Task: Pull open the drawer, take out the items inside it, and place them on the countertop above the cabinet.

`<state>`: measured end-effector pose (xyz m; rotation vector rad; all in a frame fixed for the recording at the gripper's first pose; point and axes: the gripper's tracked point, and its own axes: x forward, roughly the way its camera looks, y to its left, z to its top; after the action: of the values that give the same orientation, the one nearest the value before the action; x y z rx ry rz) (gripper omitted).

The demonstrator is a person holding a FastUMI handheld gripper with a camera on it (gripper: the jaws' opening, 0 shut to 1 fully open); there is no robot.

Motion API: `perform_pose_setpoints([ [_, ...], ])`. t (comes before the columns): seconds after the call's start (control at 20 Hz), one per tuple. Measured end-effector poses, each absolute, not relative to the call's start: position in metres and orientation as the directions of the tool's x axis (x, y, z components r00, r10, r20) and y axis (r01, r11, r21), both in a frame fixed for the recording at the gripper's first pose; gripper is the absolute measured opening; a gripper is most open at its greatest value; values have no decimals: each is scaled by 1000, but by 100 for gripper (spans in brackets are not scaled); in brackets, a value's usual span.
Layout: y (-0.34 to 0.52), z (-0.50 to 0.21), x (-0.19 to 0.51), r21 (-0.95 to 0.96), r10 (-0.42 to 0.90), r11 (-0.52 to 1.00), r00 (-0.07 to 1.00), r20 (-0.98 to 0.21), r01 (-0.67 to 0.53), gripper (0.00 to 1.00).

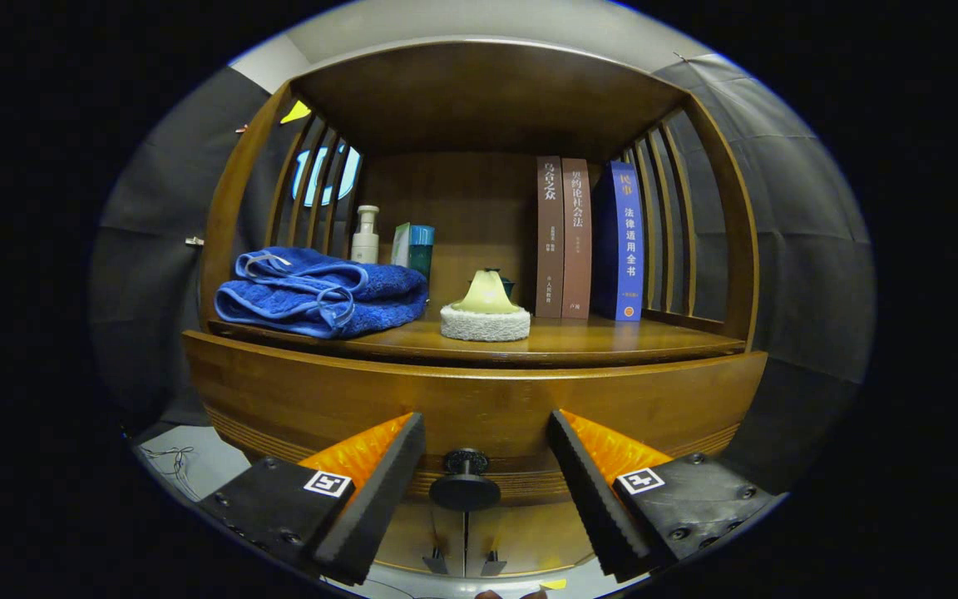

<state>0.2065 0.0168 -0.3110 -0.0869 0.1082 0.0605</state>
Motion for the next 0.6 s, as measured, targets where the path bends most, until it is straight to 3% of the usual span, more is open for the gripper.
perform_pose_setpoints([
  [0.6,22,-298,208,-104,49,993,992,-118,-61,100],
])
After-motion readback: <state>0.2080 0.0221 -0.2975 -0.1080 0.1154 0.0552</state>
